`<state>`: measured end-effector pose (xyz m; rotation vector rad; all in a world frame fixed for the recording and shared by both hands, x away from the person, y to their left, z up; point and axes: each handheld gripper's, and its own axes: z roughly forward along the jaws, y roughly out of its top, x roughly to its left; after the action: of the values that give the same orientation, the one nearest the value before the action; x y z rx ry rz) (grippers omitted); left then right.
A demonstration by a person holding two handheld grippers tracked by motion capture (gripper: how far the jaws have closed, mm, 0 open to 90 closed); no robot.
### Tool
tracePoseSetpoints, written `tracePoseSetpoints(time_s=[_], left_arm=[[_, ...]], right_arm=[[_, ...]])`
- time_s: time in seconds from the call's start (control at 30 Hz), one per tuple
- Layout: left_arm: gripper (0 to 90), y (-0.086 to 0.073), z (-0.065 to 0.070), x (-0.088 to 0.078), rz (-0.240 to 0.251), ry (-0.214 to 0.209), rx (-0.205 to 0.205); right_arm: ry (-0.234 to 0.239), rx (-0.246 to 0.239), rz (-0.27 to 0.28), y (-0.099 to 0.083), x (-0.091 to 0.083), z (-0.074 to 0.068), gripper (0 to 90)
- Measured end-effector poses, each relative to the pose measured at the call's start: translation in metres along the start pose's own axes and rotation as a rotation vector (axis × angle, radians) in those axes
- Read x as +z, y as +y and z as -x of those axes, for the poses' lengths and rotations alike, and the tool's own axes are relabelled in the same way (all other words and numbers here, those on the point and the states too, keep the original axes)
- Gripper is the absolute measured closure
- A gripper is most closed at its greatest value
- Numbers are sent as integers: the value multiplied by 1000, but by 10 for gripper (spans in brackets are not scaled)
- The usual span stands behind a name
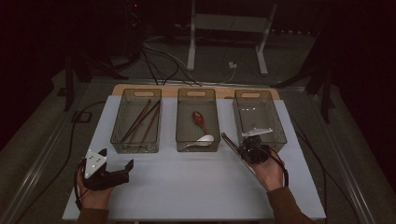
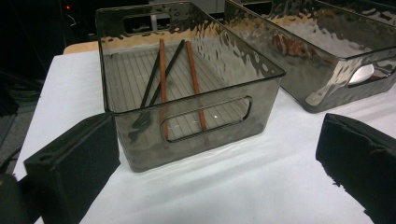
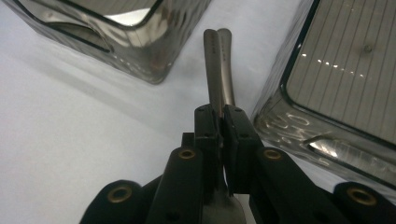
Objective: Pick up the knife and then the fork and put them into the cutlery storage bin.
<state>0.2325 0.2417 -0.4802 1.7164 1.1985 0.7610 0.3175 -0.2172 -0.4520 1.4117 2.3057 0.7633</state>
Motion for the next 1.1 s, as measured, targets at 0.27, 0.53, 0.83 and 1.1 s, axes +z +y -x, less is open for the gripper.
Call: tracePoseSetpoints(time_s=[0.27,0.53,0.83,1.1], left_arm=[[6,0,0,0,-1,1,-1],[6,0,0,0,0,1,-2],[6,0,0,0,0,1,-1],[7,0,0,0,-1,1,-3]], right_arm=[[7,37,53,12,-11,7,858],[-14,88,117,25,-27,22,857],[-50,158,133,29,-26,52,857],[-78,190,124,28,-19,66,857]])
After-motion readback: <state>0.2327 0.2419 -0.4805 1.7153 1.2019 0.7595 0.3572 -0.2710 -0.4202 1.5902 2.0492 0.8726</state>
